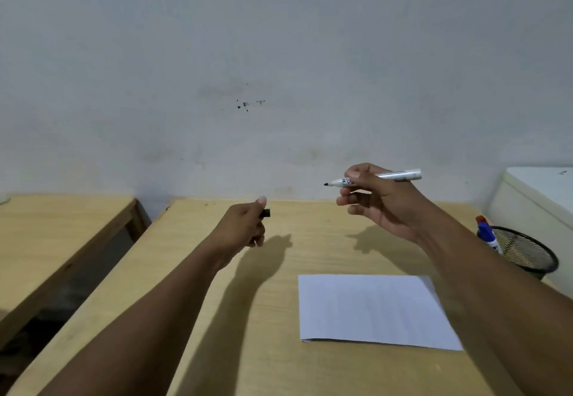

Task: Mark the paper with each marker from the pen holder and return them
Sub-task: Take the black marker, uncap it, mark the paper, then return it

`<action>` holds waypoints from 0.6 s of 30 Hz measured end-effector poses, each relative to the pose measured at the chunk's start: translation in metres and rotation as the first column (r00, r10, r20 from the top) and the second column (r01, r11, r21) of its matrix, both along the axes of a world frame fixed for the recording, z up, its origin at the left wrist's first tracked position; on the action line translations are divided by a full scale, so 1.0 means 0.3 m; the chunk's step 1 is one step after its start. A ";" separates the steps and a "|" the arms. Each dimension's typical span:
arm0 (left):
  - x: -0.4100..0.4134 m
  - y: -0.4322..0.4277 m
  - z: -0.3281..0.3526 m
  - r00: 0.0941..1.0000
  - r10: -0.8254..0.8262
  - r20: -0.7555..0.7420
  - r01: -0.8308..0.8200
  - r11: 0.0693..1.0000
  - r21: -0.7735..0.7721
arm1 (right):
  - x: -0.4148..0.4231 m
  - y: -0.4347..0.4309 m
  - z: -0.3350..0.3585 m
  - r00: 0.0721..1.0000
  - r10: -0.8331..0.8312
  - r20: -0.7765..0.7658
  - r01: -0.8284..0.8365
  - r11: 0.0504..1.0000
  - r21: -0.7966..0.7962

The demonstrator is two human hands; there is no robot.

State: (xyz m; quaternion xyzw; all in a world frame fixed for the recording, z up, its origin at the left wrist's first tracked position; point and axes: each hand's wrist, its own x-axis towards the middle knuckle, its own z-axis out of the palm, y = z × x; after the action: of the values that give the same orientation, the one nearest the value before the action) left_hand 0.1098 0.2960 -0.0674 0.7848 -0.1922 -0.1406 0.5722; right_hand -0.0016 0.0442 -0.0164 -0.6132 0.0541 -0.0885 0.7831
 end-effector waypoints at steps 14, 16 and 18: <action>-0.036 0.002 -0.160 0.907 -0.325 0.267 0.047 0.709 0.704 | -0.059 0.220 -0.320 0.974 -0.178 -0.139 0.145 0.965 -0.219; -0.052 0.004 -0.146 0.926 -0.309 0.217 0.086 0.733 0.675 | -0.058 0.230 -0.346 0.970 -0.194 -0.146 0.157 0.959 -0.236; -0.067 0.007 -0.131 0.939 -0.312 0.147 0.142 0.739 0.659 | -0.060 0.232 -0.368 0.970 -0.202 -0.135 0.165 0.955 -0.246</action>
State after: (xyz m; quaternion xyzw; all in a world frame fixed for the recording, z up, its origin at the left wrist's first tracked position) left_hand 0.0896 0.2980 -0.1066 0.9136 -0.2977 -0.1675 0.2205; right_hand -0.0197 0.1139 -0.1268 -0.6982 0.1624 -0.1175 0.6873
